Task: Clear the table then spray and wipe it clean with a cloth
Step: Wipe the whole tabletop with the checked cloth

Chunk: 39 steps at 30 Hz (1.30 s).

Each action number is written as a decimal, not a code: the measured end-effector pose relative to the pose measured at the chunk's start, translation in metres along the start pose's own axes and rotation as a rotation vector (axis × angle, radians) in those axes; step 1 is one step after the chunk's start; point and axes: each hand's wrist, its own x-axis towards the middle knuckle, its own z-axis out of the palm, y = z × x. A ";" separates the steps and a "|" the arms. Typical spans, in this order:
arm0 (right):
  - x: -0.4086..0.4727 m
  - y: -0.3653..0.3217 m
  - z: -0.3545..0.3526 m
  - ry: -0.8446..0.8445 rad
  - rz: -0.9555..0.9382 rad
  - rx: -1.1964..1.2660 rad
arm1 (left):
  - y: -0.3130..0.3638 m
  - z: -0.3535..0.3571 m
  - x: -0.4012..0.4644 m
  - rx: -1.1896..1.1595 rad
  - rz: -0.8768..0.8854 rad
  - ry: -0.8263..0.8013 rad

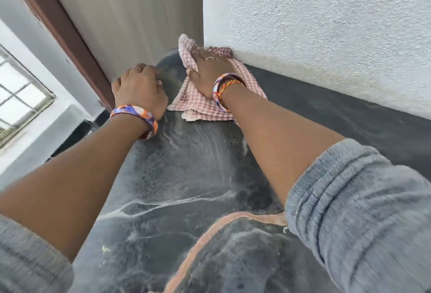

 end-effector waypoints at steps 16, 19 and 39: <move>0.045 -0.053 0.001 -0.072 -0.200 0.000 | -0.039 -0.005 0.013 -0.071 -0.232 -0.118; 0.022 -0.066 0.007 -0.121 -0.252 0.017 | -0.042 -0.015 0.002 -0.130 -0.290 -0.137; -0.246 0.006 0.004 -0.030 0.380 0.024 | 0.047 -0.046 -0.165 -0.044 0.183 -0.203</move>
